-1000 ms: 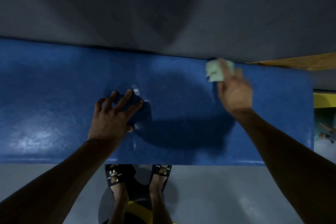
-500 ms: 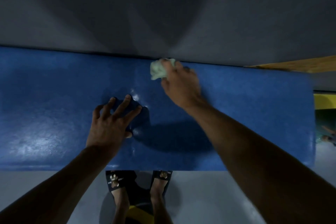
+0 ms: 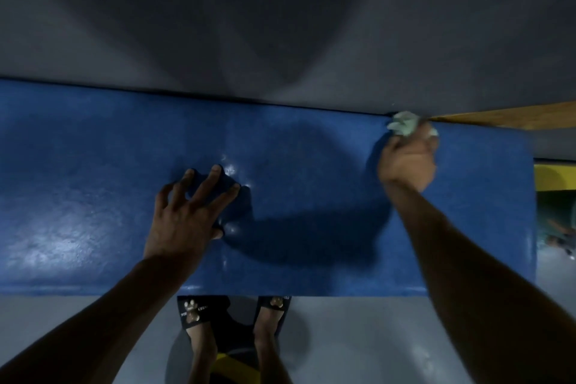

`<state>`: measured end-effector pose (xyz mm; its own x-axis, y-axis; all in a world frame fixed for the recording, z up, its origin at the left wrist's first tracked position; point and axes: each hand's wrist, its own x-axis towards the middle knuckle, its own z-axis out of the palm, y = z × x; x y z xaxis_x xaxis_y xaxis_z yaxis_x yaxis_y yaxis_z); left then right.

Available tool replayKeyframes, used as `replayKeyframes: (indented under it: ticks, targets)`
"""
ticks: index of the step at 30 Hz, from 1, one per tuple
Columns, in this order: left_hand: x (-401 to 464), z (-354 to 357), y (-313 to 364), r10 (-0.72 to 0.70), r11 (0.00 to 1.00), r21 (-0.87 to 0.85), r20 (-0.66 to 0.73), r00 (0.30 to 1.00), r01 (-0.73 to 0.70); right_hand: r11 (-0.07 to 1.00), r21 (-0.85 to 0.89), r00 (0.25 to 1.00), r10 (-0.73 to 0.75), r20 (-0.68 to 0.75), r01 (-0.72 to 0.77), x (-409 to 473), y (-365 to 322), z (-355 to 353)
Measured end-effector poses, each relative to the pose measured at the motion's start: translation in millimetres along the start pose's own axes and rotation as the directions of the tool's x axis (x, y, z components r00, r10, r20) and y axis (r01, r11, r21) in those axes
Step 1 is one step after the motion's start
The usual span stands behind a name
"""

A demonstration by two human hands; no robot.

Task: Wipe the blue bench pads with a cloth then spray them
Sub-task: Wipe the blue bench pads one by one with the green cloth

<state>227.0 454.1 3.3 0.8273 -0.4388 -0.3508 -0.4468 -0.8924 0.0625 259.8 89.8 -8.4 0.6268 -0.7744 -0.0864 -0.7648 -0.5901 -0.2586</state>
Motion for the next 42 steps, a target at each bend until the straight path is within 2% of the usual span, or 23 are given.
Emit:
replayKeyframes:
  ticks: [2,3,6,8,9,11,13,15,16,18,20,22,24,25,26,27,28,31,33,35,38,40,42]
  targets:
    - [1.1,0.7,0.5,0.0,1.0,0.003,-0.001,1.0,0.001,0.984,0.044,0.985,-0.171,-0.007,0.171,-32.1,-34.1,17.0]
    - [1.5,1.1,-0.1,-0.001,1.0,0.006,-0.001,1.0,0.001,0.953,0.033,0.954,-0.3,0.01,0.3,-48.0,-49.5,23.0]
    - [1.5,1.8,-2.3,0.011,1.0,0.015,-0.007,1.0,-0.011,0.77,0.016,0.76,-0.632,0.153,0.637,-70.2,-71.3,23.7]
    - [2.4,0.5,-2.8,0.028,0.999,0.021,-0.012,1.0,-0.028,0.656,-0.062,0.656,-0.737,0.162,0.752,-47.9,-60.5,11.6]
    - [2.7,-0.7,-2.9,0.026,0.999,0.024,-0.016,1.0,-0.026,0.625,-0.131,0.639,-0.75,0.171,0.769,-30.8,-48.1,5.8]
    - [2.5,-2.2,-1.1,0.015,1.0,0.025,-0.014,1.0,-0.015,0.662,-0.227,0.698,-0.694,0.176,0.715,7.9,-7.4,-5.9]
    - [1.4,-3.5,1.4,0.008,0.999,0.031,0.001,1.0,-0.008,0.794,-0.22,0.824,-0.554,0.12,0.566,40.5,41.6,-22.2]
    - [1.1,-3.5,2.4,0.011,0.999,0.032,0.005,1.0,-0.011,0.907,-0.092,0.912,-0.405,0.069,0.41,55.1,74.3,-39.7]
    - [1.4,-3.7,2.7,0.012,0.999,0.03,0.007,1.0,-0.012,0.934,-0.004,0.932,-0.357,0.056,0.358,55.9,82.7,-43.2]
    - [2.5,-4.0,3.3,0.012,1.0,0.026,0.016,1.0,-0.012,0.957,0.065,0.958,-0.286,0.036,0.283,43.4,77.7,-42.0]
    - [3.4,-3.0,3.6,0.012,1.0,0.025,0.013,1.0,-0.012,0.969,0.046,0.97,-0.243,-0.004,0.242,26.2,51.6,-28.4]
    - [3.7,-2.3,3.5,0.017,1.0,0.024,0.016,1.0,-0.017,0.977,0.162,0.99,-0.131,-0.059,0.139,2.9,9.7,-4.7]
    - [4.4,-2.4,2.1,0.024,0.999,0.021,0.023,0.999,-0.024,0.941,0.302,0.984,-0.118,-0.135,0.154,-32.1,-38.3,15.3]
    - [4.6,-2.6,1.5,0.026,0.999,0.023,0.027,0.999,-0.026,0.914,0.321,0.968,-0.222,-0.119,0.249,-52.4,-61.1,26.1]
    - [4.3,-2.8,0.9,0.028,0.999,0.026,0.033,0.999,-0.029,0.878,0.285,0.92,-0.388,-0.048,0.385,-73.3,-82.0,36.2]
    - [3.9,-3.4,0.5,0.03,0.999,0.028,0.035,0.999,-0.031,0.836,0.162,0.845,-0.535,0.025,0.524,-89.9,-98.2,43.1]
    - [4.1,-4.4,0.4,0.034,0.999,0.028,0.035,0.999,-0.035,0.799,0.112,0.794,-0.6,0.095,0.591,-101.4,-110.4,43.3]
    - [5.0,-5.9,-3.0,0.048,0.998,0.028,0.044,0.998,-0.05,0.743,0.096,0.728,-0.668,0.154,0.662,-92.7,-112.0,32.4]
    - [3.7,-5.6,-7.9,0.062,0.998,0.014,0.039,0.997,-0.063,0.72,0.021,0.711,-0.688,0.146,0.693,-68.9,-89.4,21.6]
    - [2.9,-6.5,-8.5,0.075,0.997,-0.001,0.041,0.996,-0.075,0.806,0.04,0.801,-0.592,0.089,0.591,-38.9,-57.6,6.2]
    - [4.5,-7.9,-7.5,0.09,0.996,-0.029,0.036,0.995,-0.089,0.961,0.079,0.964,-0.266,0.0,0.265,-5.2,-28.4,-14.3]
    - [5.5,-6.7,-11.3,0.093,0.995,-0.05,0.029,0.995,-0.091,0.987,0.067,0.989,-0.147,-0.007,0.147,-6.6,-39.8,-10.9]
    - [5.0,-4.8,-14.0,0.098,0.994,-0.057,0.016,0.995,-0.097,0.976,0.049,0.977,-0.213,-0.025,0.214,-29.2,-67.9,1.8]
